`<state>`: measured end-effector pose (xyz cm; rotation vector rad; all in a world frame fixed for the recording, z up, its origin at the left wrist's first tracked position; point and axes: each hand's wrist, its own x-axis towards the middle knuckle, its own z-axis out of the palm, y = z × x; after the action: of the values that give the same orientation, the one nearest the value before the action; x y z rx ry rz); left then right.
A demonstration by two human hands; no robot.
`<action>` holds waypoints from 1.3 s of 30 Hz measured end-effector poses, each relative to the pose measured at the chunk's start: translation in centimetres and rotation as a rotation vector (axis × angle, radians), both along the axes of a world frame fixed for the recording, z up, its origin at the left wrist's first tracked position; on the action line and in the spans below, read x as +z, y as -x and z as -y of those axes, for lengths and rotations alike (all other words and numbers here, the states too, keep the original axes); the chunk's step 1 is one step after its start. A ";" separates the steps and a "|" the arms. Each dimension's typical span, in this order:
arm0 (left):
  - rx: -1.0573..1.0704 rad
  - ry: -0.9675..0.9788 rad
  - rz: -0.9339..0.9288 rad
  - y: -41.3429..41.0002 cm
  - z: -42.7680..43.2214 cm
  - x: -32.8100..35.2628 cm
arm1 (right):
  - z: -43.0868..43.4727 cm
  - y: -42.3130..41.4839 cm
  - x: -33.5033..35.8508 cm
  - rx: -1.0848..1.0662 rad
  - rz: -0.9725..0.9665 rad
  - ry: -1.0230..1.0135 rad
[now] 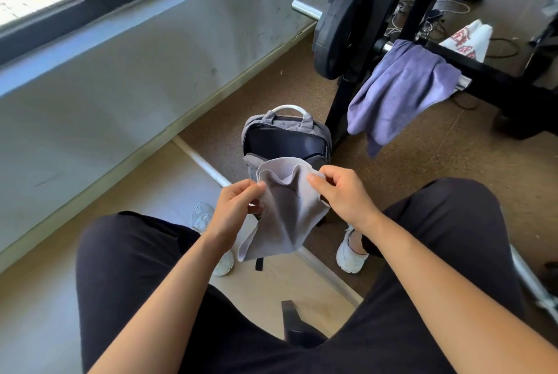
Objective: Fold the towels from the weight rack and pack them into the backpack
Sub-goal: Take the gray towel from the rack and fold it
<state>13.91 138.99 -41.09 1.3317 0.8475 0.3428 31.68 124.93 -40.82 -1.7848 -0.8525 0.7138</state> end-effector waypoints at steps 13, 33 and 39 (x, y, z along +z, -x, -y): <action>-0.127 0.021 0.026 -0.7 1.6 -0.1 | -0.5 2.3 0.5 0.266 0.144 0.043; -0.192 -0.450 -0.590 -0.9 -0.8 -3.5 | 0.1 1.8 0.5 0.346 0.210 0.017; -0.314 -0.256 -0.589 0.1 -2.0 -3.1 | 0.6 0.2 -0.1 0.333 0.321 0.074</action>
<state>13.81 141.02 -44.15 1.8170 1.0794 -0.2112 31.51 124.36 -40.93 -1.8734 -1.3767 0.6838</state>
